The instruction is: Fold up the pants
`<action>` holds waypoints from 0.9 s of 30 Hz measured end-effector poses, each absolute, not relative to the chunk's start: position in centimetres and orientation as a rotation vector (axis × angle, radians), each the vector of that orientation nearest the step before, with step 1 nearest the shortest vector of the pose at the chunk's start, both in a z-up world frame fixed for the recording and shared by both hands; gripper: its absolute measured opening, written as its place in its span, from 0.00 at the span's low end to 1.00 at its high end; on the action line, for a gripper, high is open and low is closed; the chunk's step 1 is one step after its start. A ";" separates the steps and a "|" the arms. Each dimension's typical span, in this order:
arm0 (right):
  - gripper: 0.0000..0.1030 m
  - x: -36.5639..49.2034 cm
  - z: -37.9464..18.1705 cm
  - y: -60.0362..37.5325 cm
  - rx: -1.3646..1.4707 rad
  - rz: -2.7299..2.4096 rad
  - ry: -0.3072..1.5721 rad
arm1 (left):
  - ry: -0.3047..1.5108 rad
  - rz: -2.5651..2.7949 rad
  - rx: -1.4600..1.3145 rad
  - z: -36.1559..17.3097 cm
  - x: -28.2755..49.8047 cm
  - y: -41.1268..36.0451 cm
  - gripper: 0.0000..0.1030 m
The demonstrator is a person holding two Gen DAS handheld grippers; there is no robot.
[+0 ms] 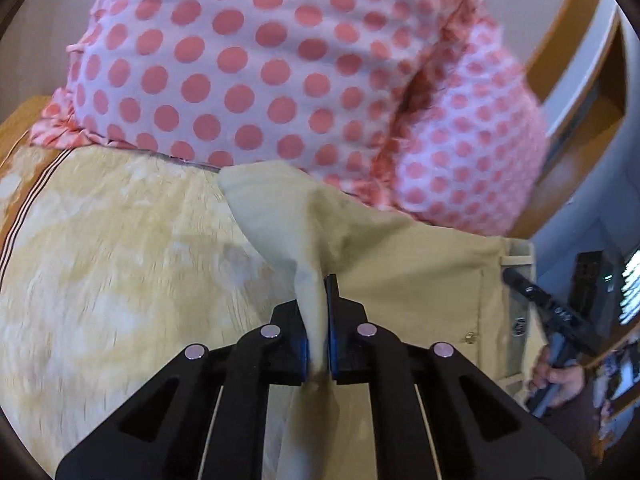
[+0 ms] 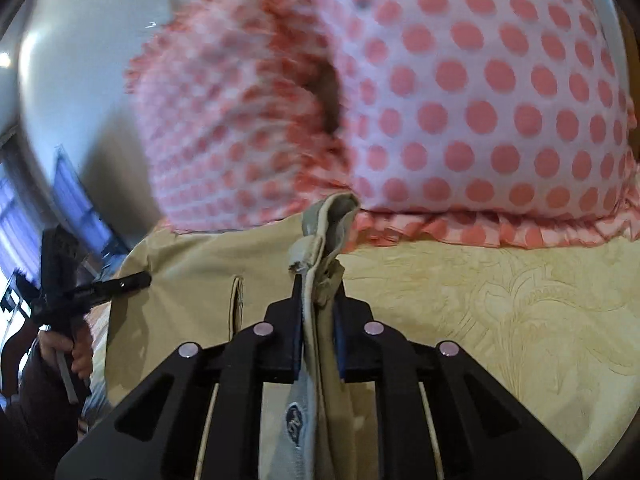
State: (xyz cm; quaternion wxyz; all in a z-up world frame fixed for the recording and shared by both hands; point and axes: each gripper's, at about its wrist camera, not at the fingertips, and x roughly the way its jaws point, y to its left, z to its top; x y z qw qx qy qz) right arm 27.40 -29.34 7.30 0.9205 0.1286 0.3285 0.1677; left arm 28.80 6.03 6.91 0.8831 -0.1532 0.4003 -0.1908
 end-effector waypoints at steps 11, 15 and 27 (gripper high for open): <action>0.80 23.0 6.1 -31.3 0.470 0.374 0.744 | 0.794 -0.322 -0.281 8.1 25.5 7.3 0.17; 0.88 20.3 4.5 -30.0 0.590 0.510 0.826 | 0.807 -0.521 -0.289 8.5 20.6 5.1 0.67; 0.98 9.9 3.1 -24.3 0.240 0.163 0.725 | 0.744 -0.265 -0.091 6.3 11.8 3.6 0.99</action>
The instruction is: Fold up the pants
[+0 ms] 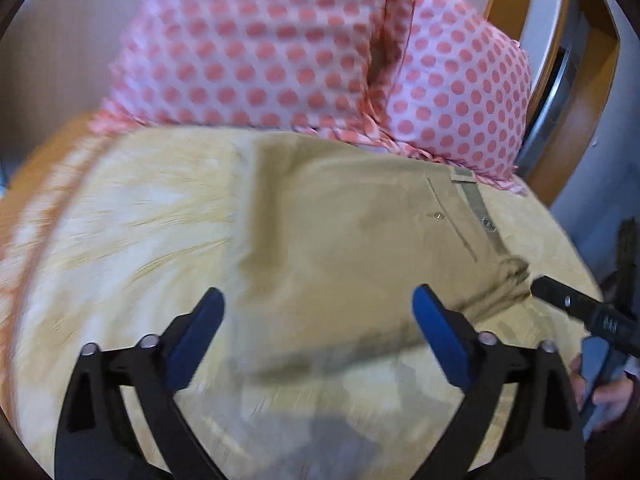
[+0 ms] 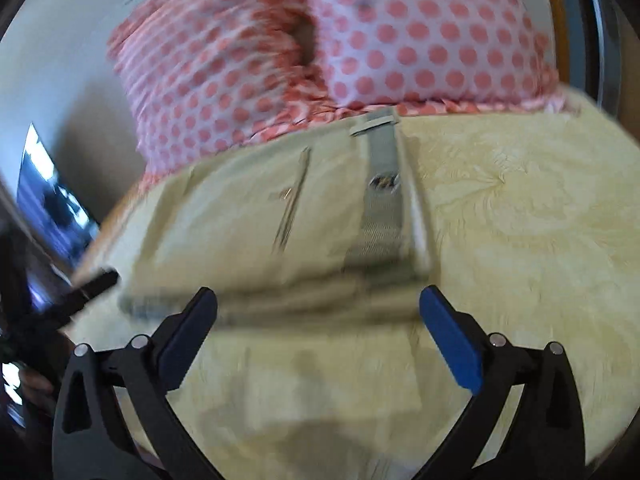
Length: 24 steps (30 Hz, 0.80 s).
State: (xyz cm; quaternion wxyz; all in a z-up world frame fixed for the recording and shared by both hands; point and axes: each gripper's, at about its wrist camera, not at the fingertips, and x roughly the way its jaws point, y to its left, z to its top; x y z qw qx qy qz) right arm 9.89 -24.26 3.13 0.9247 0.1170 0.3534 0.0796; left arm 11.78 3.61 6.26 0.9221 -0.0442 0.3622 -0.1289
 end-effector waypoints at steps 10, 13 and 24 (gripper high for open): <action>0.98 5.2 -0.8 -19.5 0.042 0.052 0.701 | 0.764 -0.067 0.006 2.1 5.4 3.7 0.99; 0.98 5.2 -1.2 -18.8 -0.001 0.018 0.690 | 0.756 -0.053 0.044 1.5 4.9 3.5 0.99; 0.98 4.5 -1.7 -18.8 0.011 -0.018 0.602 | 0.693 -0.043 0.040 1.1 3.8 3.8 0.99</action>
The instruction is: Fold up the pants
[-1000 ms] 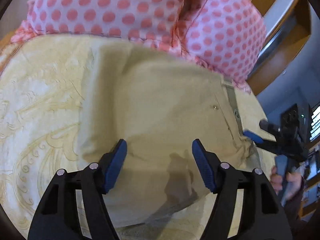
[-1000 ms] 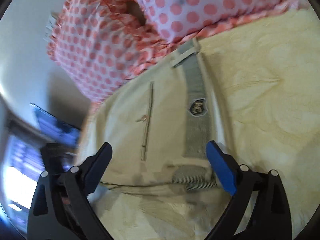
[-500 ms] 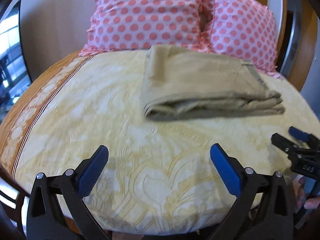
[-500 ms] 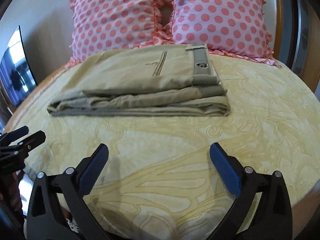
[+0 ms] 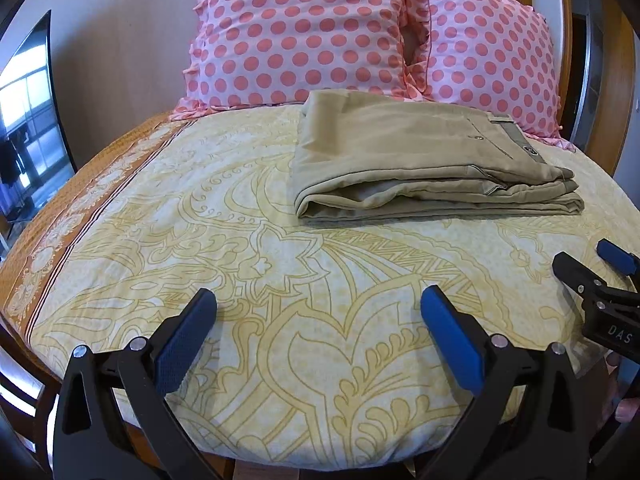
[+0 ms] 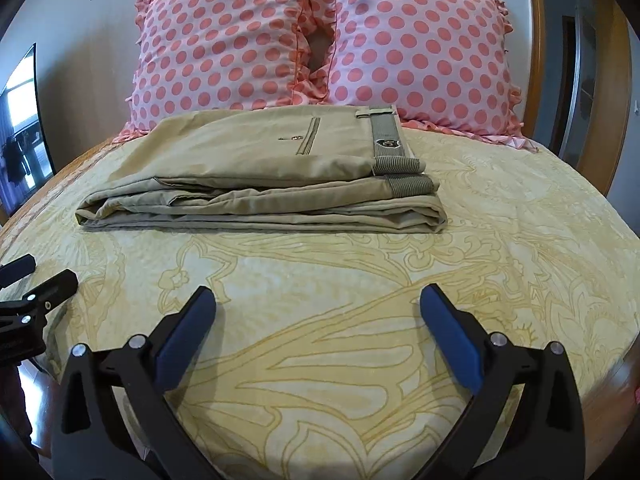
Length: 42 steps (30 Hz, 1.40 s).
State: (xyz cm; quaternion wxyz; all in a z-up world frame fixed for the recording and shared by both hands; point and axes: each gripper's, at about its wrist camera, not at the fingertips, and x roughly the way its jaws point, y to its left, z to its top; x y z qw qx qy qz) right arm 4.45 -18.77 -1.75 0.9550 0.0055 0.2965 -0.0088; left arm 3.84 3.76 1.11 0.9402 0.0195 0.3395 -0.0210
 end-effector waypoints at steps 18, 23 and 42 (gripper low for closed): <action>0.98 4.4 -1.7 -18.7 0.011 -0.019 0.602 | 0.690 -0.043 0.041 1.1 3.8 3.7 0.99; 0.98 4.4 -1.7 -18.7 0.011 -0.019 0.601 | 0.690 -0.043 0.040 1.1 3.9 3.7 0.99; 0.98 4.4 -1.7 -18.7 0.011 -0.020 0.600 | 0.682 -0.048 0.043 1.2 3.8 3.7 0.99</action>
